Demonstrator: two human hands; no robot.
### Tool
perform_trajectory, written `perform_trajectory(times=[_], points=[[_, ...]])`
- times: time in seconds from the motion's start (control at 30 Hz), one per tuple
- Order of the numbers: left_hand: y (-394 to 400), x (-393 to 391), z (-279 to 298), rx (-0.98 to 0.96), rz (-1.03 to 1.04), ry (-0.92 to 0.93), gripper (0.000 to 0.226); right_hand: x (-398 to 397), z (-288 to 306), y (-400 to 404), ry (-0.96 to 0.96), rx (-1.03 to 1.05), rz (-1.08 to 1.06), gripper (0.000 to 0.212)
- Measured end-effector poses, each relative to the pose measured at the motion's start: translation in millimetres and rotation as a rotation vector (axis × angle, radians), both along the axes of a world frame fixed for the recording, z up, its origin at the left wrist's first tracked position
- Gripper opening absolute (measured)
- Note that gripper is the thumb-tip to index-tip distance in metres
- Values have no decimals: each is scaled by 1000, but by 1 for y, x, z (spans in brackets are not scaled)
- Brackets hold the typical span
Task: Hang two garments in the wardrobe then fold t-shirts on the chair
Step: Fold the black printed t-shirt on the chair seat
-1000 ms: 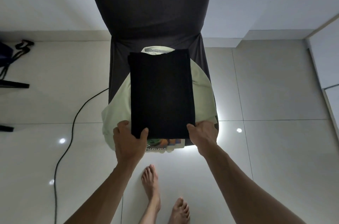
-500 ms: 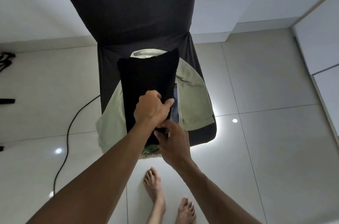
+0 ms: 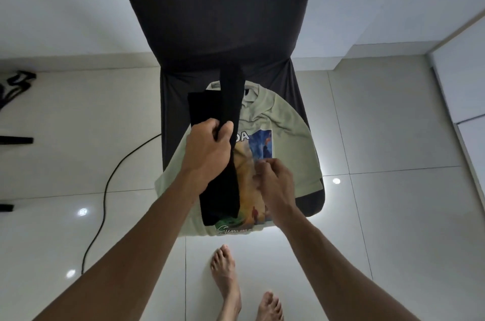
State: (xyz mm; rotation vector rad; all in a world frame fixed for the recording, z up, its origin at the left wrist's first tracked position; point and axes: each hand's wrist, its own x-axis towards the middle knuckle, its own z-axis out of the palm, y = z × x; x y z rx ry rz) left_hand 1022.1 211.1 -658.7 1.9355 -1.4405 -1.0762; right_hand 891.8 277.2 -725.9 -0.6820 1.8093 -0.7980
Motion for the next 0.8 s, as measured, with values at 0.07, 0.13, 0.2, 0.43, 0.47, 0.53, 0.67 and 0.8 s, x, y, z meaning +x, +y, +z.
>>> perform_trajectory(times=[0.07, 0.13, 0.2, 0.43, 0.47, 0.53, 0.67, 0.8], points=[[-2, 6, 23, 1, 13, 171, 43, 0, -8, -16, 27, 141, 81, 31], [-4, 10, 44, 39, 107, 446, 41, -4, -12, -30, -115, 229, 84, 44], [-4, 19, 60, 123, 259, 708, 34, -3, -2, -38, -404, 285, 94, 44], [-14, 46, 59, 255, 373, 924, 43, -7, 30, -52, -786, 204, -56, 42], [-5, 53, 72, 239, 416, 922, 42, -10, 33, -55, -714, 189, -47, 43], [-28, 60, 34, 210, 392, 884, 39, -18, 46, -66, -521, 133, 34, 40], [-84, 107, -81, 245, 351, 664, 75, -32, 77, -100, -391, -63, 107, 17], [-72, 73, 30, 129, 360, 516, 71, -37, 90, -134, -274, -131, 133, 25]])
